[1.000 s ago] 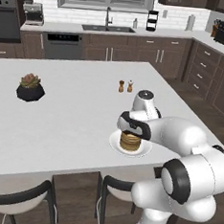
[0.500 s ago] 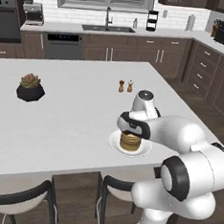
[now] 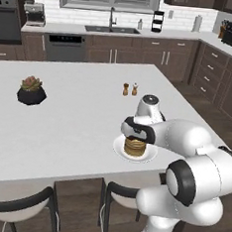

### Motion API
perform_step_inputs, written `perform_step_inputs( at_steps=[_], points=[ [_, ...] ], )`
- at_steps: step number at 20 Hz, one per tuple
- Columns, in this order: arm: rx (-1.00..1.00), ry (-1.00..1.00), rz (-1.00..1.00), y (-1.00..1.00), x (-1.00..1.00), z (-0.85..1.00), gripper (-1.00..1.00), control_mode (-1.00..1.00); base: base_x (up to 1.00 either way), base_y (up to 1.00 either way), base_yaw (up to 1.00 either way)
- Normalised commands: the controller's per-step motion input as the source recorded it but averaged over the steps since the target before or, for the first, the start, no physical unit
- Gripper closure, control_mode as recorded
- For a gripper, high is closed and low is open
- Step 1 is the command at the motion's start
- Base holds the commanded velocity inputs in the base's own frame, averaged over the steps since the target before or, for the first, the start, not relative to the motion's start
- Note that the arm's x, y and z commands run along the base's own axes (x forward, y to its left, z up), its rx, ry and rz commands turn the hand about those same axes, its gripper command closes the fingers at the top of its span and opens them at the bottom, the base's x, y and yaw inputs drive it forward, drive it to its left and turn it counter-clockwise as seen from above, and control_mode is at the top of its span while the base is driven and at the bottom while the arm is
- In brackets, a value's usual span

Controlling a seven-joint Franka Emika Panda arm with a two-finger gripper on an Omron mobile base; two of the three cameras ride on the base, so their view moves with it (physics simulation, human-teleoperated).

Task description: Take the strawberry from the fridge and place it on top of the pancake, located on the dining counter.

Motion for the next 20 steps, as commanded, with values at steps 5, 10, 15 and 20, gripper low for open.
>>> perform_step_inputs(
  at_steps=[5, 10, 15, 20],
  points=[
    [0.00, 0.00, 0.00, 0.00, 0.00, -0.02, 1.00, -1.00, 0.00, 0.00, 0.00],
    [0.00, 0.00, 0.00, 0.00, 0.00, 0.00, -1.00, -1.00, 0.00, 0.00, 0.00],
    [0.00, -0.01, 0.00, 0.00, 0.00, 0.04, -1.00, -1.00, 0.00, 0.00, 0.00],
    [-0.04, -0.01, 0.01, 0.00, 0.11, 0.33, -1.00, -1.00, 0.00, 0.00, 0.00]
  ],
)
